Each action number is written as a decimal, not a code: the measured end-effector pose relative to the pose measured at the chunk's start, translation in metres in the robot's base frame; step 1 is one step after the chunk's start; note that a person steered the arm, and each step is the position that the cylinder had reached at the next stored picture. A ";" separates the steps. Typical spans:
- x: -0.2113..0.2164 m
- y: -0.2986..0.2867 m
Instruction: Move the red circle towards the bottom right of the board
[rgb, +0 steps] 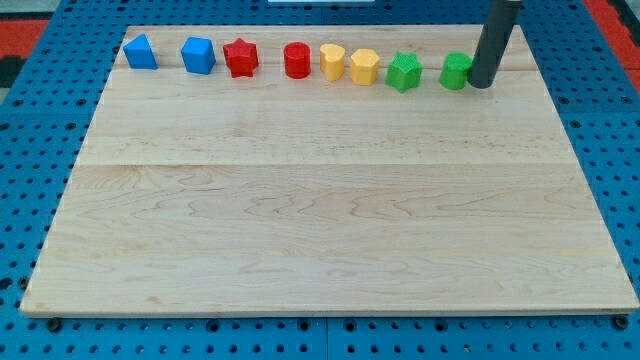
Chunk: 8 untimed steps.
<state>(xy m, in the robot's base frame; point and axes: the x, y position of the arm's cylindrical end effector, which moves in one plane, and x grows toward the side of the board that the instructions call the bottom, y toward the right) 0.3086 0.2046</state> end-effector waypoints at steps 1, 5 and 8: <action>-0.019 0.009; -0.117 0.027; -0.116 -0.120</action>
<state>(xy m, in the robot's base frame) 0.1926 0.0850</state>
